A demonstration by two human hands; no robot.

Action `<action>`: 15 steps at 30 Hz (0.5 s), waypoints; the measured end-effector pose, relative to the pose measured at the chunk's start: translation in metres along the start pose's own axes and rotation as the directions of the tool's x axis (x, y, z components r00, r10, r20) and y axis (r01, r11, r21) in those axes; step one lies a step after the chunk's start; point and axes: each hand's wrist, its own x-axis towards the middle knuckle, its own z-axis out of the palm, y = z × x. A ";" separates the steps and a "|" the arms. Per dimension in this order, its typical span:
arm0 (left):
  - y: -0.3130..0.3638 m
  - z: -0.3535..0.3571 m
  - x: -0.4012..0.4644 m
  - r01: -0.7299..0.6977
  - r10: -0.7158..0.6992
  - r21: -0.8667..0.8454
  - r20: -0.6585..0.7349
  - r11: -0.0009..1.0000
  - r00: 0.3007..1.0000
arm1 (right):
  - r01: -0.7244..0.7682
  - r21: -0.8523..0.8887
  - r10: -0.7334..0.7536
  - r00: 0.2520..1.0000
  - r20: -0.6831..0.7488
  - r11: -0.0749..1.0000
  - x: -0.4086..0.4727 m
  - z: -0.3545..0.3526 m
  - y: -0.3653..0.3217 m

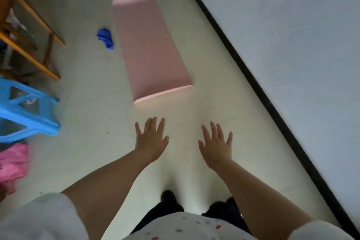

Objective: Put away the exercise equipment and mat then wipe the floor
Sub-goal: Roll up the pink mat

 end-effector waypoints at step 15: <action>-0.074 -0.045 0.169 0.113 -0.113 -0.137 0.010 0.984 0.994 | 0.142 -0.202 -0.144 0.990 0.005 0.969 0.206 -0.101 -0.049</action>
